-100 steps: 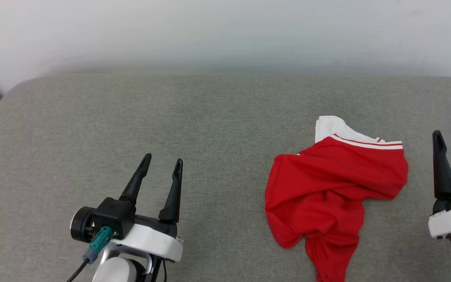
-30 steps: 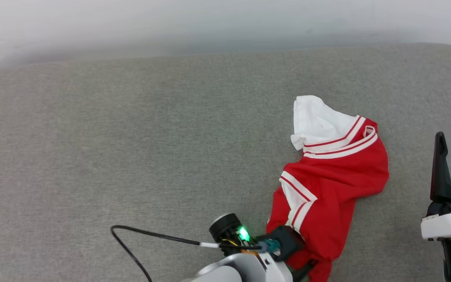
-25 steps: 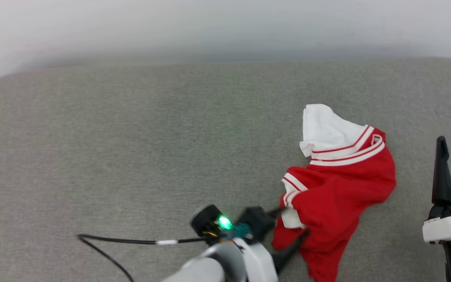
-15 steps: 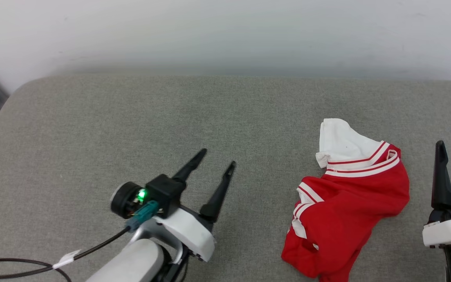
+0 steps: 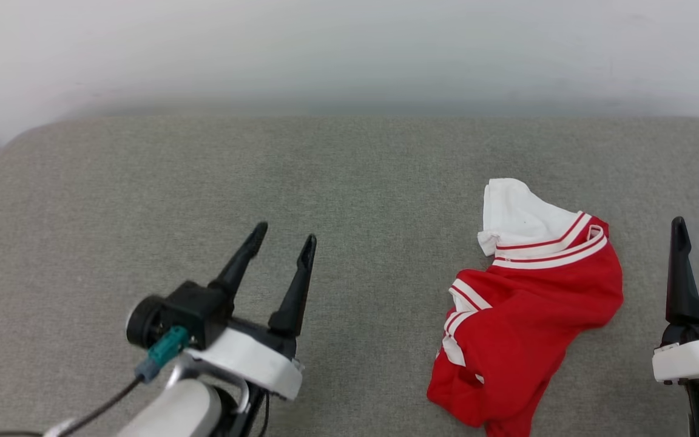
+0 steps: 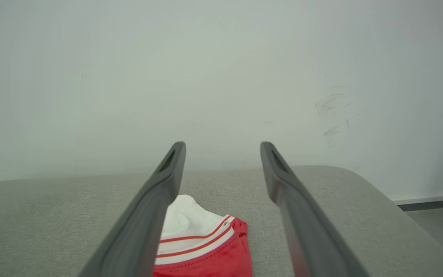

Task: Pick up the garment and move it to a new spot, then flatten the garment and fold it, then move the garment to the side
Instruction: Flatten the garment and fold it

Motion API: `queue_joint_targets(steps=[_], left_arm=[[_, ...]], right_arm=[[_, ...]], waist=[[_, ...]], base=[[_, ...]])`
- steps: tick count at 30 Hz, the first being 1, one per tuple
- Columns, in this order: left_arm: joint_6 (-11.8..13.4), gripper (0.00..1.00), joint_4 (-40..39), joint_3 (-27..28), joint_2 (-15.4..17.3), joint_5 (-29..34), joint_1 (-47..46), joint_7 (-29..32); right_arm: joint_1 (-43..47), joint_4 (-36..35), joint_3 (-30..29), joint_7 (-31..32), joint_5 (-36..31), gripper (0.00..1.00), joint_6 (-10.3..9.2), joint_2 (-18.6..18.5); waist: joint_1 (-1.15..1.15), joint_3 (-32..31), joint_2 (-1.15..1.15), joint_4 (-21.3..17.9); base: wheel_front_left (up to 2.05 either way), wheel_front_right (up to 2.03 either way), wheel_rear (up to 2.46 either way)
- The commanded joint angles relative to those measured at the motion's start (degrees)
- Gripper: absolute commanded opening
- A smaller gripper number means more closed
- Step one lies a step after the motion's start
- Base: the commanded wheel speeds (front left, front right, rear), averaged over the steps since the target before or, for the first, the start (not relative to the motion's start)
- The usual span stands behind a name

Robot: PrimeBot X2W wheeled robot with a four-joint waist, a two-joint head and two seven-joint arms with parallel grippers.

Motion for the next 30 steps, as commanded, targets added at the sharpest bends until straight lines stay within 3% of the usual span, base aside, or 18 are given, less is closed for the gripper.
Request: queue_joint_targets(steps=[1, 7, 11, 15, 21, 30], left_arm=[[-0.80, 1.00, -0.60, 0.28, 0.99, 0.63, -2.42, 0.51], [-6.64, 1.00, -1.63, -0.92, 1.58, -1.85, -11.57, 8.38], [-12.46, 1.00, 0.70, -2.84, 1.52, -6.69, -21.00, 21.13], [-16.43, 1.00, 5.43, -5.92, 0.97, -14.14, -28.16, 38.06], [-18.60, 1.00, 9.68, -10.18, 0.45, -22.25, -33.89, 56.40], [-18.57, 1.00, 14.48, -12.18, -1.33, -26.84, -35.74, 64.33]], right_arm=[[0.01, -0.29, -0.02, 0.07, 0.11, 1.00, -0.02, 0.22], [-1.38, -0.65, 0.00, -0.03, -0.05, 1.00, -0.02, 0.22], [-2.59, -0.68, 0.46, -0.42, -0.31, 1.00, -0.02, 0.37], [-3.67, 0.02, 0.92, -1.13, -0.51, 1.00, -0.02, 0.62], [-5.33, 1.15, 1.74, -2.45, -0.16, 1.00, -0.03, 1.18], [-6.99, 4.22, 2.96, -4.55, 0.39, 1.00, -0.02, 2.44]], waist=[[0.00, 0.69, 0.00, -0.64], [0.00, 3.12, 0.00, -2.02], [0.00, 5.65, 0.00, -3.64], [0.00, 7.60, 0.00, -5.75], [0.00, 11.03, 0.00, -9.85], [0.00, 15.45, 0.00, -14.69]], base=[[0.00, 0.00, 0.00], [0.00, 0.00, 0.00], [0.00, 0.00, 0.00], [0.00, 0.00, 0.00], [0.00, 0.00, 0.00], [0.00, 0.00, 0.00]])
